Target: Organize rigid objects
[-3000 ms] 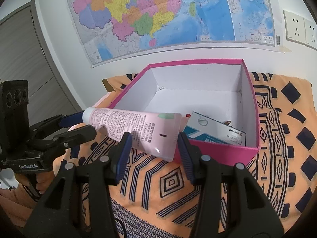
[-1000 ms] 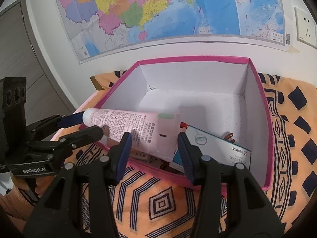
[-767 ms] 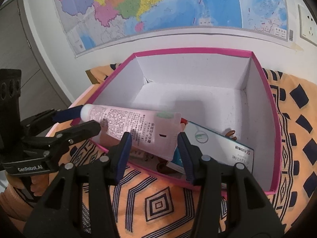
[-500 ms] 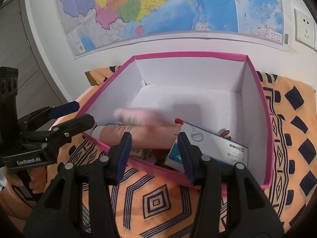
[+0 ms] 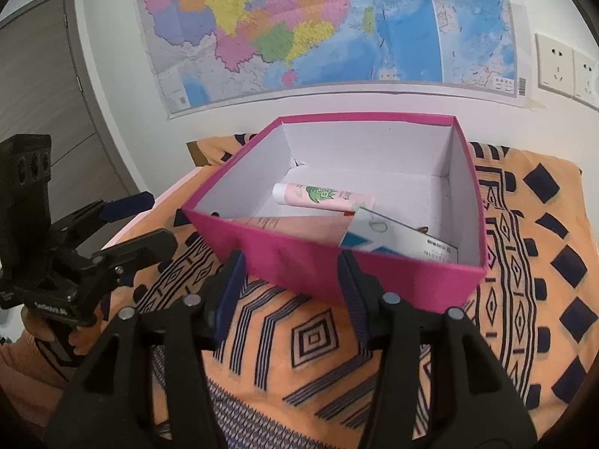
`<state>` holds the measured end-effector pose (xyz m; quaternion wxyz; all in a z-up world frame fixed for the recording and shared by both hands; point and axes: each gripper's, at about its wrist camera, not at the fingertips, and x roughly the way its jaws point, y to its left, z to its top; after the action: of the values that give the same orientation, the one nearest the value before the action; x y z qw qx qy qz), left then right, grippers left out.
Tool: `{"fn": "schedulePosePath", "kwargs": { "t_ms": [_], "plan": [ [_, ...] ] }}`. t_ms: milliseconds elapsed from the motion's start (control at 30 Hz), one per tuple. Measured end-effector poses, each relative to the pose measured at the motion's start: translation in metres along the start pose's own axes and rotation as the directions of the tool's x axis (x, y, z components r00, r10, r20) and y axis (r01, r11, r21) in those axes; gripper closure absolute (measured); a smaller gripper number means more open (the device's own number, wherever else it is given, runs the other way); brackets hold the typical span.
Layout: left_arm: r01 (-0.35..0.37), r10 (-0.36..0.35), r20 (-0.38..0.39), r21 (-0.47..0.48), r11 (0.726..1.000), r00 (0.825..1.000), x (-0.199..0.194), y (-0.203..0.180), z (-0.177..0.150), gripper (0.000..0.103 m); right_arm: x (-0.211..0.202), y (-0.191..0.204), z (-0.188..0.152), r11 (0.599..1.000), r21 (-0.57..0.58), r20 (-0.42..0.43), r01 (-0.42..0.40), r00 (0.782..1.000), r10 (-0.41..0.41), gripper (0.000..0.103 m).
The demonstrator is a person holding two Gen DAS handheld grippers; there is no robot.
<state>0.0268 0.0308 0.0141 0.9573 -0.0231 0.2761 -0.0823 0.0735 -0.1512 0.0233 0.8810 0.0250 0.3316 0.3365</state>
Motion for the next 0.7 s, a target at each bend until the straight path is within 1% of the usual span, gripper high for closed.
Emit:
{"fn": "schedulePosePath", "kwargs": {
  "t_ms": [33,67,100,133,167,200,267,333,467,567,700],
  "plan": [
    [-0.011,0.011,-0.008,-0.003,1.000,1.000,0.000,-0.001,-0.005,0.000,-0.003,0.001,-0.004,1.000,-0.003,0.008,0.011,1.000,-0.011,0.039],
    [-0.022,0.022,-0.018,-0.009,1.000,1.000,0.001,-0.001,-0.011,0.000,-0.007,0.002,-0.009,1.000,-0.002,0.016,0.023,1.000,-0.023,0.035],
    [-0.032,0.031,-0.030,-0.016,0.999,0.999,0.003,-0.001,-0.014,0.000,-0.008,0.002,-0.013,1.000,-0.001,0.018,0.029,0.999,-0.029,0.028],
    [-0.043,0.042,-0.045,-0.028,0.999,0.998,0.006,-0.001,-0.020,0.000,-0.010,0.003,-0.019,0.999,0.002,0.019,0.048,0.999,-0.048,0.025],
    [-0.045,0.043,-0.056,-0.038,0.998,0.998,0.007,0.000,-0.024,0.000,-0.011,0.002,-0.023,0.998,0.007,0.023,0.066,0.998,-0.066,0.018],
    [-0.050,0.046,-0.069,-0.049,0.998,0.997,0.009,0.001,-0.028,0.000,-0.012,0.003,-0.029,0.996,0.007,0.028,0.092,0.995,-0.092,0.017],
    [-0.083,0.077,-0.092,-0.069,0.994,0.993,0.012,0.002,-0.035,0.000,-0.009,0.006,-0.038,0.986,-0.012,0.019,0.163,0.986,-0.163,0.016],
    [-0.107,0.101,-0.084,-0.077,0.991,0.991,0.012,0.001,-0.039,0.000,-0.007,0.007,-0.045,0.978,-0.009,0.013,0.209,0.978,-0.209,0.012],
    [-0.159,0.154,-0.073,-0.072,0.985,0.985,0.009,-0.003,-0.046,0.000,-0.006,0.012,-0.058,0.974,-0.006,0.017,0.228,0.974,-0.227,0.012],
    [-0.158,0.151,-0.093,-0.076,0.985,0.984,0.011,-0.004,-0.050,0.000,-0.005,0.015,-0.065,0.971,-0.006,0.014,0.239,0.971,-0.239,0.012],
    [-0.171,0.162,-0.102,-0.089,0.981,0.982,0.012,-0.002,-0.053,0.000,-0.004,0.019,-0.069,0.974,0.005,0.010,0.229,0.973,-0.229,0.012]
  ]
}}
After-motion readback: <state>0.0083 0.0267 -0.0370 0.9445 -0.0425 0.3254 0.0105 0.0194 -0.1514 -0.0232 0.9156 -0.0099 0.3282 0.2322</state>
